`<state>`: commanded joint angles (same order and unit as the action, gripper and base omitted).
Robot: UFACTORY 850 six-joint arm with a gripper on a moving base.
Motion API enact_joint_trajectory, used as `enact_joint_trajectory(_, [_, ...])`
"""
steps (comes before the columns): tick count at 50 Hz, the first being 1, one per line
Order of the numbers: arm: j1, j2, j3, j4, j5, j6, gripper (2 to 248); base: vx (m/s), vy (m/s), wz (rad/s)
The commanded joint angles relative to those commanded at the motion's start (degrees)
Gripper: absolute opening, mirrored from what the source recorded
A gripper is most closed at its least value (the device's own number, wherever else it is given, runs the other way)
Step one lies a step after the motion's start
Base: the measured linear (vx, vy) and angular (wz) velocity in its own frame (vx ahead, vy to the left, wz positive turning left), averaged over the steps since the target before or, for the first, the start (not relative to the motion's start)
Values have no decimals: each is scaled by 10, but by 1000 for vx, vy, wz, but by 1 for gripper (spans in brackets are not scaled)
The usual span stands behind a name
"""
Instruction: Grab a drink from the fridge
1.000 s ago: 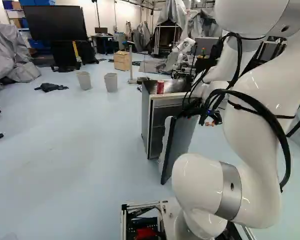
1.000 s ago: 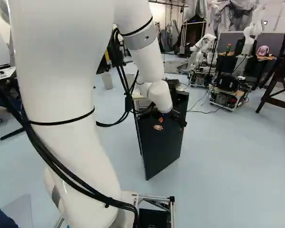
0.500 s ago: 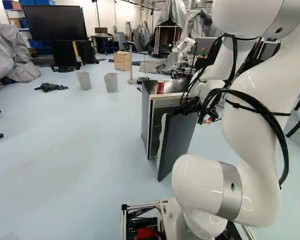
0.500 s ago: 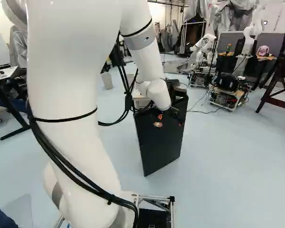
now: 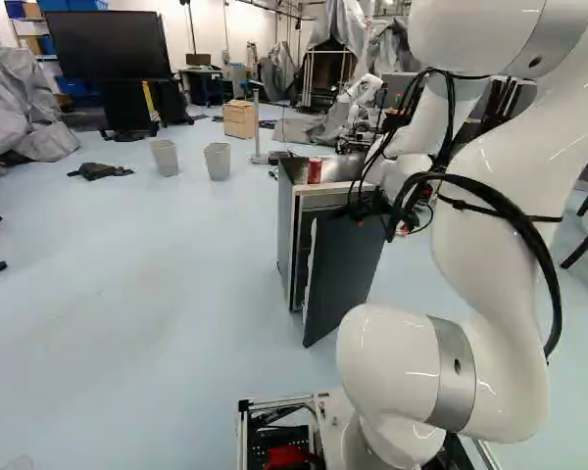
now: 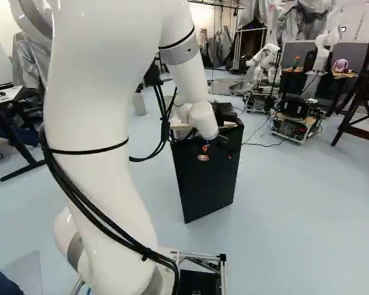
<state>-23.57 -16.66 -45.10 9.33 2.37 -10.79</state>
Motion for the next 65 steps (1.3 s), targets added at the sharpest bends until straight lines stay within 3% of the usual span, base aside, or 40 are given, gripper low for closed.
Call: enact_joint_trajectory(65, [62,-34,-43,0,0,0,247,0,0,0])
